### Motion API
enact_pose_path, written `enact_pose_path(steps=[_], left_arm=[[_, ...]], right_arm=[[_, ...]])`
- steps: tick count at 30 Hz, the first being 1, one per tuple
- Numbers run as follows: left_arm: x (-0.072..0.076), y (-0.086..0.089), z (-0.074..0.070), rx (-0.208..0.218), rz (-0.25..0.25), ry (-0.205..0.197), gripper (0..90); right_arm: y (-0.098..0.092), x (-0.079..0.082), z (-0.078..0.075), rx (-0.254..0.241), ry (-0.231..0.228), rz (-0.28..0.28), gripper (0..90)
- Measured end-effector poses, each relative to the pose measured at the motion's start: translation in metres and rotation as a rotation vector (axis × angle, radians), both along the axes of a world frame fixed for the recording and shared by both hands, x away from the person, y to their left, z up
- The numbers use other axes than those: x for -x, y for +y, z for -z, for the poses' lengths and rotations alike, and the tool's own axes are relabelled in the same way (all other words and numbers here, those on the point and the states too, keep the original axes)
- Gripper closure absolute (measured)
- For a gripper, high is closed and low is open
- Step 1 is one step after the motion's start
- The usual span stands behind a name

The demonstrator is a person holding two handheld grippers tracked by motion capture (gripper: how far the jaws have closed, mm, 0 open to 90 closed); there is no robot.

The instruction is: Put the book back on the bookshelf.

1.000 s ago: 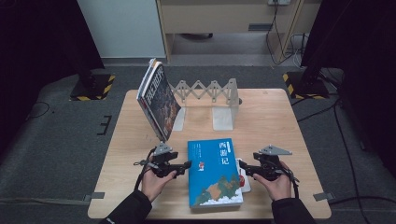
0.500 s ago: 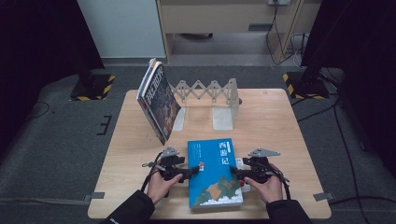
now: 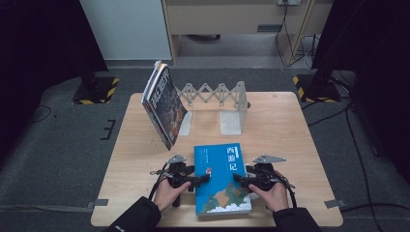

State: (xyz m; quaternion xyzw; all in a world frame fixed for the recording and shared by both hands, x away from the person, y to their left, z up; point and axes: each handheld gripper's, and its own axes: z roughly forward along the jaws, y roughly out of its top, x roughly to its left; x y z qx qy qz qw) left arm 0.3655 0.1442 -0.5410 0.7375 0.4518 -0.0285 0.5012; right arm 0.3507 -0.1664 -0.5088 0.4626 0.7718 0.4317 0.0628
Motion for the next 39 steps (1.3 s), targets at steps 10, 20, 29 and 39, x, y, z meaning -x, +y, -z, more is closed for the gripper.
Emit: enact_pose_path(steps=[10, 20, 29, 39], left_arm=[[0.001, 0.000, 0.002, 0.023, -0.001, -0.009, 2.4], [0.001, -0.004, 0.001, -0.009, -0.002, -0.017, 0.0], [-0.002, 0.002, -0.003, 0.005, -0.006, 0.042, 8.3], [-0.004, 0.007, -0.007, 0.026, -0.005, 0.128, 19.3]], right_arm=[[0.003, -0.001, 0.004, -0.048, 0.042, 0.001, 26.2], [0.009, -0.006, 0.008, -0.056, 0.100, -0.016, 12.5], [0.015, -0.004, 0.011, -0.030, 0.083, -0.080, 3.3], [0.014, -0.004, 0.012, -0.043, 0.075, -0.071, 5.1]])
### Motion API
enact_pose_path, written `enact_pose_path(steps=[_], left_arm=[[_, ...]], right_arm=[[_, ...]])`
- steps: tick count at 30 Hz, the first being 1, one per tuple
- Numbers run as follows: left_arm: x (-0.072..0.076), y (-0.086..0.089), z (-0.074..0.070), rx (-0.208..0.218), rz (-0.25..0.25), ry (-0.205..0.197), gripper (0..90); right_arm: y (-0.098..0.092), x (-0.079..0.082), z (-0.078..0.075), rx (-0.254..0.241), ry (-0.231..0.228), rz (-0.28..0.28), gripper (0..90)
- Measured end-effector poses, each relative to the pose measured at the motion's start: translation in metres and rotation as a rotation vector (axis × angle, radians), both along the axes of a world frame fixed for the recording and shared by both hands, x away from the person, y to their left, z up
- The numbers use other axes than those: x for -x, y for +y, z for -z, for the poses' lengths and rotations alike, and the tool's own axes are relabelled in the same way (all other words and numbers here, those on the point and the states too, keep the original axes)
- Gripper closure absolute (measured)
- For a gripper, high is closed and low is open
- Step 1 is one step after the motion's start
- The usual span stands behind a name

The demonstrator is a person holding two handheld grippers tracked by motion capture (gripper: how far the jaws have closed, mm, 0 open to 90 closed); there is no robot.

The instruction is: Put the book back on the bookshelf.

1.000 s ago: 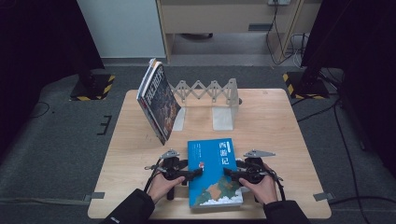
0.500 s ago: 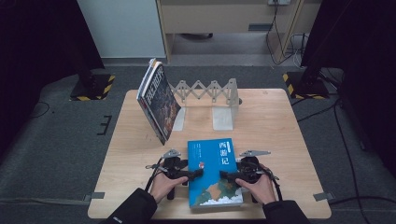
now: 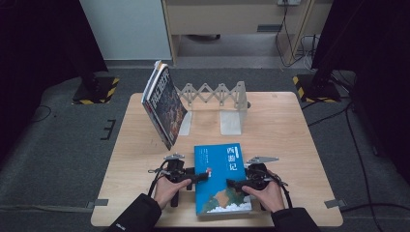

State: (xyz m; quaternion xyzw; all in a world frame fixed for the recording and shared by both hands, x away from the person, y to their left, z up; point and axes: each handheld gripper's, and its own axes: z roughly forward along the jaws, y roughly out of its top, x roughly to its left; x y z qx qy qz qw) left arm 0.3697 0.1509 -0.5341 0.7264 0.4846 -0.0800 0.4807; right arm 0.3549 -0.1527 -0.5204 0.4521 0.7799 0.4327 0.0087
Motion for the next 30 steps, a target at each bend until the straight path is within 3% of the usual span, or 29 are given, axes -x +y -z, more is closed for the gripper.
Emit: enact_pose_path(steps=[13, 18, 23, 30], left_arm=[[0.005, 0.005, -0.018, 0.007, 0.006, -0.025, 34.7], [0.008, 0.004, -0.022, 0.045, 0.035, -0.032, 39.0], [0.007, 0.001, -0.025, 0.031, 0.052, -0.047, 38.9], [0.001, -0.008, -0.026, 0.017, 0.084, -0.036, 38.6]], right_arm=[[-0.004, -0.001, 0.000, -0.011, 0.008, 0.010, 8.3], [-0.006, -0.002, 0.000, -0.017, 0.011, 0.005, 8.7], [-0.007, -0.002, 0.000, -0.021, 0.014, 0.003, 9.2], [-0.008, -0.002, -0.001, -0.018, 0.013, 0.001, 9.8]])
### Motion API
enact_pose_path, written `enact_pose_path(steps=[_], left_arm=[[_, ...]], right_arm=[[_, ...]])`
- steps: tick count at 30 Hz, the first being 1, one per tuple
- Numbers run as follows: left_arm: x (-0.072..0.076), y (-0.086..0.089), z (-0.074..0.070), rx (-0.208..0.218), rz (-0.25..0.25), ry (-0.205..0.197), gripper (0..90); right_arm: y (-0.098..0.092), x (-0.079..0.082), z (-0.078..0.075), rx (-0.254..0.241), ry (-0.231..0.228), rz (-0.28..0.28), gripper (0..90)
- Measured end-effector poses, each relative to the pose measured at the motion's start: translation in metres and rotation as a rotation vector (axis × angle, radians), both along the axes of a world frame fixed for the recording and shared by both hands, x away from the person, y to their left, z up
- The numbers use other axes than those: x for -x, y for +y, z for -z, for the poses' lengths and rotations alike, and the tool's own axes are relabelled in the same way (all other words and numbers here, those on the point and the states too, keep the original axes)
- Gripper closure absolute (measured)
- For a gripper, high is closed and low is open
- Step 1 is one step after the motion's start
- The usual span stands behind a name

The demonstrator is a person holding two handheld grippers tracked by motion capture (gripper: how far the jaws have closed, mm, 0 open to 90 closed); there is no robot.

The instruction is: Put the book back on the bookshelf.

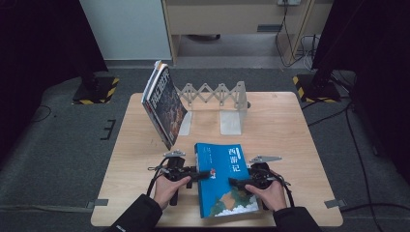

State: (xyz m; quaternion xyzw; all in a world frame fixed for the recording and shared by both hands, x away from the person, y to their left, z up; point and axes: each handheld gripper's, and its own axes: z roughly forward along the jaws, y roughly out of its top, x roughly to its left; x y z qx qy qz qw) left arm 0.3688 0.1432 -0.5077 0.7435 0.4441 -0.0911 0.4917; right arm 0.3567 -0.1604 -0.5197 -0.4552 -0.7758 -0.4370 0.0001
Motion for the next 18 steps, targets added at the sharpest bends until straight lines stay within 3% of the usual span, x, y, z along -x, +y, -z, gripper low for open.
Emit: enact_pose_path(steps=[8, 18], left_arm=[[-0.010, -0.009, 0.002, 0.000, 0.002, 0.053, 38.9], [-0.016, -0.021, 0.011, -0.001, 0.011, 0.066, 37.1]], right_arm=[[-0.001, 0.000, 0.000, 0.001, 0.002, -0.003, 10.3], [-0.001, 0.000, 0.000, 0.003, -0.006, -0.007, 10.5]])
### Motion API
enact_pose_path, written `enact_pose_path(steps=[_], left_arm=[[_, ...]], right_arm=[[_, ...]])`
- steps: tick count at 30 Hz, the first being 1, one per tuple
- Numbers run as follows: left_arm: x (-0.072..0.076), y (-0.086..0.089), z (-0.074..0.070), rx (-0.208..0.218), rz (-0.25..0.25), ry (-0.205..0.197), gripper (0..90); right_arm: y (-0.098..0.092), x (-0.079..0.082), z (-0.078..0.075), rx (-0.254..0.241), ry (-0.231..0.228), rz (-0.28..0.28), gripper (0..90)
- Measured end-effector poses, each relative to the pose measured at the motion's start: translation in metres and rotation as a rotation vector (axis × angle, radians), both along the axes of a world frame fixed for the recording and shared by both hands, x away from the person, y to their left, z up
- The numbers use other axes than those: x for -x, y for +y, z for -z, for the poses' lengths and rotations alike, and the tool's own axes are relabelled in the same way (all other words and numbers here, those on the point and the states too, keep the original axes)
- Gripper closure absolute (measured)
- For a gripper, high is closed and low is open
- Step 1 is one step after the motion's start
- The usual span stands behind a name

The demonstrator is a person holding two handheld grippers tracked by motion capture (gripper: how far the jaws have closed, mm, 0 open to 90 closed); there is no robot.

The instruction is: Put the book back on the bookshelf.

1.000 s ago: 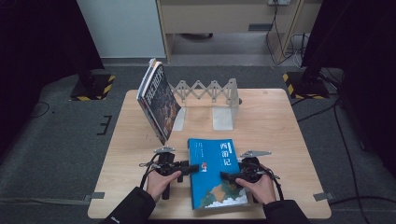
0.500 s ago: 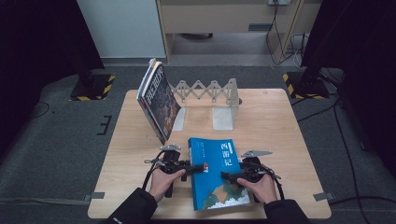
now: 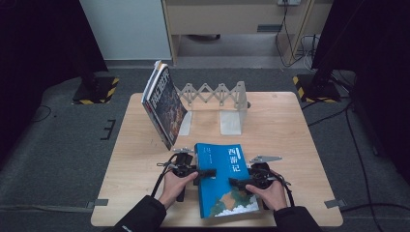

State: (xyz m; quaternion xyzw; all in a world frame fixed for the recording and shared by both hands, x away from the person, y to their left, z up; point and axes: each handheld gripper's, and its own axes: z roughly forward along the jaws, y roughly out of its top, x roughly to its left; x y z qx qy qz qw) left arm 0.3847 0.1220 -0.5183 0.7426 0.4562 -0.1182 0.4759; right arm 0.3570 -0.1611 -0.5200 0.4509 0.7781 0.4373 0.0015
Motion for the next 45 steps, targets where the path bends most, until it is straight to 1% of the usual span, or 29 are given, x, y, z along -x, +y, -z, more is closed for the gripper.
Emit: enact_pose_path(steps=[4, 6, 8, 9, 13, 15, 16, 19, 24, 30, 32, 34, 36, 39, 41, 45], left_arm=[[-0.002, -0.003, -0.001, 0.001, 0.010, 0.003, 38.0], [-0.002, -0.003, -0.002, 0.002, 0.006, 0.003, 39.2], [-0.002, -0.003, -0.005, 0.005, 0.012, -0.003, 41.3], [-0.002, -0.003, -0.007, 0.010, 0.012, 0.002, 42.5], [-0.001, -0.004, -0.012, -0.005, 0.019, -0.002, 43.7], [-0.001, -0.003, -0.014, 0.000, 0.018, 0.001, 44.8], [-0.001, -0.003, -0.015, 0.003, 0.016, -0.001, 45.7], [0.001, -0.003, -0.019, 0.004, 0.013, -0.016, 47.3], [0.002, 0.000, -0.027, 0.024, -0.003, -0.041, 50.8], [0.002, 0.002, -0.038, 0.045, -0.009, -0.075, 53.6], [0.002, 0.002, -0.042, 0.064, -0.017, -0.097, 54.8], [0.002, 0.003, -0.046, 0.076, -0.019, -0.113, 55.9], [0.002, 0.004, -0.049, 0.094, -0.027, -0.128, 56.6], [0.005, 0.003, -0.054, 0.105, -0.022, -0.157, 57.2], [0.007, 0.001, -0.056, 0.107, -0.020, -0.168, 57.4], [0.006, -0.001, -0.055, 0.109, -0.027, -0.175, 57.1]], right_arm=[[0.000, 0.000, 0.000, -0.003, 0.005, 0.000, 10.9], [-0.001, -0.001, 0.000, -0.007, 0.007, -0.001, 11.8], [-0.003, -0.002, 0.000, -0.009, 0.007, -0.001, 13.2], [-0.003, -0.002, -0.001, -0.012, 0.010, 0.002, 13.8], [-0.005, -0.002, -0.002, -0.024, 0.016, 0.010, 16.8], [-0.006, -0.002, -0.003, -0.026, 0.011, 0.012, 19.7], [-0.006, -0.002, -0.004, -0.027, 0.015, 0.014, 21.0], [-0.008, -0.003, -0.008, -0.019, 0.007, 0.006, 25.2], [-0.013, -0.003, -0.014, -0.045, -0.014, 0.027, 35.2], [-0.016, -0.001, -0.023, -0.071, -0.066, 0.040, 42.6], [-0.017, 0.000, -0.026, -0.091, -0.092, 0.049, 45.5], [-0.018, 0.001, -0.031, -0.101, -0.115, 0.054, 46.5], [-0.018, 0.002, -0.034, -0.106, -0.154, 0.058, 47.4], [-0.020, 0.003, -0.040, -0.132, -0.197, 0.064, 48.9], [-0.021, 0.004, -0.041, -0.136, -0.215, 0.059, 48.9], [-0.021, 0.005, -0.040, -0.147, -0.223, 0.060, 48.9]])
